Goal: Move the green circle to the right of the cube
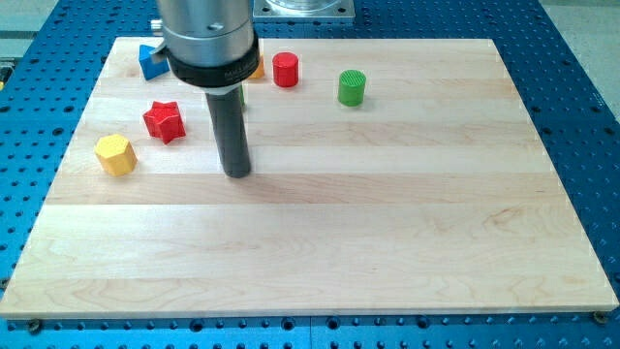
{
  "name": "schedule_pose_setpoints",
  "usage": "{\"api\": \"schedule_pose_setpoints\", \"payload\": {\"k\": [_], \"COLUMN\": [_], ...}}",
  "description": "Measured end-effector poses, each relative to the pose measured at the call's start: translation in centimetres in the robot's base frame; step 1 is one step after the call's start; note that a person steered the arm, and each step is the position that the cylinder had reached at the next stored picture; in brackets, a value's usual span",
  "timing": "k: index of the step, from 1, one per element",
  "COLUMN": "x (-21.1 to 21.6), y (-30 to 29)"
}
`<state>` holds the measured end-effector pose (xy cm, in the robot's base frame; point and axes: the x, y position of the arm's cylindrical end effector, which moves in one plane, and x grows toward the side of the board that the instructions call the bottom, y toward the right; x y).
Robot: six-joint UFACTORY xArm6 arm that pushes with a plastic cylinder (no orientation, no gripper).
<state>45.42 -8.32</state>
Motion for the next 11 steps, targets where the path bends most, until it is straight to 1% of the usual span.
{"api": "schedule_pose_setpoints", "payload": {"k": [1,2,3,4,5,6,7,8,10,11], "x": [0.9,-7.4,-15.9,-18.3,-11.2,-8.0,-11.9,-9.2,-7.9,-7.5], "y": [5.4,18.6,24.9,16.7,11.2,11.7,15.0,20.4,9.3,19.1]}}
